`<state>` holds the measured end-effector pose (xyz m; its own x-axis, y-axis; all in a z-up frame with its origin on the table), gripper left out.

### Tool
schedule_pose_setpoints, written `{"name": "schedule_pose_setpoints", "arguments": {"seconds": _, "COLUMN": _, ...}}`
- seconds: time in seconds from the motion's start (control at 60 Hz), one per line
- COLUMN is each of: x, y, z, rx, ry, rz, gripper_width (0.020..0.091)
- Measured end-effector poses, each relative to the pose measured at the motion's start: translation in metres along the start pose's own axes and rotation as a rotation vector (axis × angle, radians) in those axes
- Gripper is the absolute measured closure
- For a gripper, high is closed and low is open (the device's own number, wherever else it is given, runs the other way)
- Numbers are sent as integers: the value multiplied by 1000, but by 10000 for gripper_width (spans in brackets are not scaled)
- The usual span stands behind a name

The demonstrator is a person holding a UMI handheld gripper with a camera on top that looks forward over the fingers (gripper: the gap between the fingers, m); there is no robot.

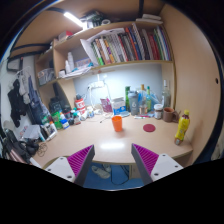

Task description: Pour water

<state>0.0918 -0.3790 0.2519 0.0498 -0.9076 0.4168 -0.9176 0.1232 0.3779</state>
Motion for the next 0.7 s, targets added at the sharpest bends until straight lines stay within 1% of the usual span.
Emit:
{"name": "schedule_pose_setpoints", "arguments": {"seconds": 0.117, "x": 1, "y": 10, "z": 9, "rx": -5, "ry": -10, "rz": 16, "gripper_width": 287}}
{"name": "schedule_pose_setpoints", "arguments": {"seconds": 0.133, "x": -3, "y": 1, "z": 6, "rx": -7, "ry": -10, "rz": 15, "gripper_width": 289}}
{"name": "schedule_pose_setpoints", "arguments": {"seconds": 0.2, "x": 0, "y": 11, "z": 18, "rx": -23, "ry": -21, "rz": 27, "gripper_width": 286}}
{"name": "schedule_pose_setpoints", "arguments": {"seconds": 0.317, "x": 0, "y": -12, "z": 20, "rx": -28, "ry": -58, "rz": 55, "gripper_width": 294}}
{"name": "schedule_pose_setpoints", "arguments": {"seconds": 0.417, "x": -1, "y": -58, "z": 15, "rx": -13, "ry": -103, "rz": 126, "gripper_width": 294}}
{"name": "schedule_pose_setpoints", "arguments": {"seconds": 0.517, "x": -11, "y": -125, "z": 3, "rx": -11, "ry": -155, "rz": 220, "gripper_width": 295}}
{"name": "schedule_pose_setpoints", "arguments": {"seconds": 0.633, "x": -35, "y": -204, "z": -20, "rx": 0, "ry": -229, "rz": 299, "gripper_width": 288}}
{"name": "schedule_pose_setpoints", "arguments": {"seconds": 0.7, "x": -57, "y": -246, "z": -30, "rx": 5, "ry": -256, "rz": 324, "gripper_width": 290}}
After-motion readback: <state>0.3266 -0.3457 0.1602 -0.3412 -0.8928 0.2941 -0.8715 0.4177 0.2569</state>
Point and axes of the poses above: the point between the fingertips, and its own axes, seen from behind it with the camera up: y to the left, z down, x backward, against the way the camera looks, the point moved 8 cm from there along x, backward, against the way the camera looks, and after that the axes turned 14 degrees about -x, right-handed, at the moved point
